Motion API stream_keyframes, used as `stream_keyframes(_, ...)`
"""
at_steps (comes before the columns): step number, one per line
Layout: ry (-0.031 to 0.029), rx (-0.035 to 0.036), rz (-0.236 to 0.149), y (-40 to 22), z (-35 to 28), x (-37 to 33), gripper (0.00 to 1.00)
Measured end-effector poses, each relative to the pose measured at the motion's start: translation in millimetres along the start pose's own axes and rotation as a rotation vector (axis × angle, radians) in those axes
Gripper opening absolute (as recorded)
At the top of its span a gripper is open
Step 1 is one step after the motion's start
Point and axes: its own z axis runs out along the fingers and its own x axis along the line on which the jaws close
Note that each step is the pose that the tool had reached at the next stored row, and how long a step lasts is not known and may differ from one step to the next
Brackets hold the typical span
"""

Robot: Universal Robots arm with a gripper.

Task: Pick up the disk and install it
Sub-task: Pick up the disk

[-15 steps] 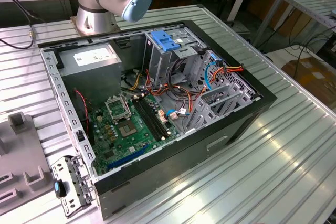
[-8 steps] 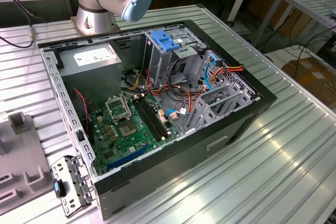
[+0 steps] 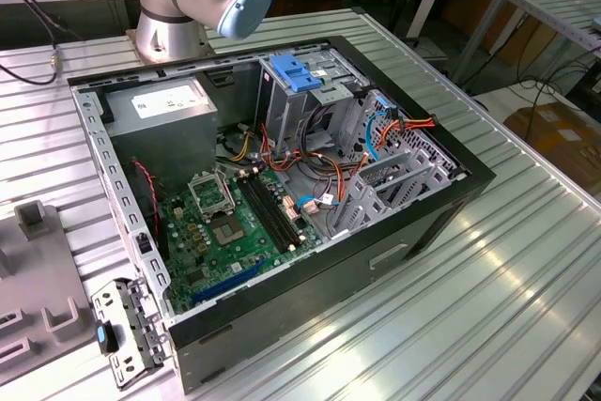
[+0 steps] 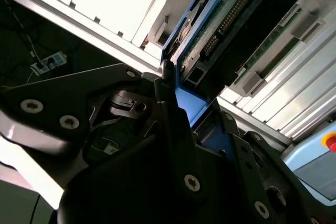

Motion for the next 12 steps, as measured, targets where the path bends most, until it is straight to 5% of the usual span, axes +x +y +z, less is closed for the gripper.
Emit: stream_keyframes(12,0.0,-0.0001,0.0,0.2,-8.6,0.1,0.37)
